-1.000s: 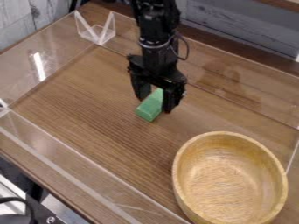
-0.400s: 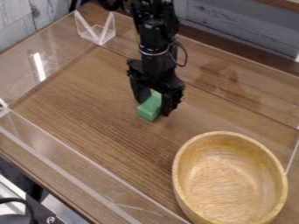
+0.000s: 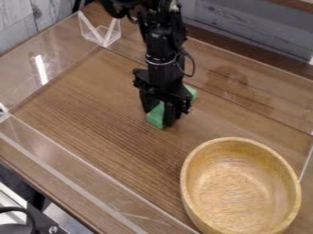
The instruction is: Put the green block in the brown bowl
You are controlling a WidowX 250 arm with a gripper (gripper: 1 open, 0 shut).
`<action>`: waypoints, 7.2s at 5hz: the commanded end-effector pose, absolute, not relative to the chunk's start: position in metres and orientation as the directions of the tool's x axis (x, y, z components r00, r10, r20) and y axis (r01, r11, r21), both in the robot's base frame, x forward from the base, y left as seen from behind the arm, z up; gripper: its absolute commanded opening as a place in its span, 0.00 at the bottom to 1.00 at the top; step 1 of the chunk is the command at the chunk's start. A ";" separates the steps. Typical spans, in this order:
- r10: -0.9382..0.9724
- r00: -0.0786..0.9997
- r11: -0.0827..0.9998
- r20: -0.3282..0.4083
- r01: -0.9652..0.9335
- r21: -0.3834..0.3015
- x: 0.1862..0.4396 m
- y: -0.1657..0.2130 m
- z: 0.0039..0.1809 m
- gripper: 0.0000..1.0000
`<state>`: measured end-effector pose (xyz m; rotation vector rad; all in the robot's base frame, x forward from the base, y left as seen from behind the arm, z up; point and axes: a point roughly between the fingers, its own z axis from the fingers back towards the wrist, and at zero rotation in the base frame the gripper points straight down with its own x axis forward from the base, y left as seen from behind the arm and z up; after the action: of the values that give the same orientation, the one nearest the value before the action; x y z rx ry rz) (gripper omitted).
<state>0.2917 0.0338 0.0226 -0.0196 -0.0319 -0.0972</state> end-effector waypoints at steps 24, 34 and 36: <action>-0.159 0.967 0.986 0.198 0.164 -0.009 0.365 0.052 0.079 0.00; -0.208 0.946 0.977 0.248 0.213 0.005 0.317 0.013 0.119 0.00; -0.256 0.931 0.964 0.261 0.267 -0.008 0.278 -0.033 0.126 0.00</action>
<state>0.2740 -0.0324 0.1134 -0.0471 -0.2146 -0.2745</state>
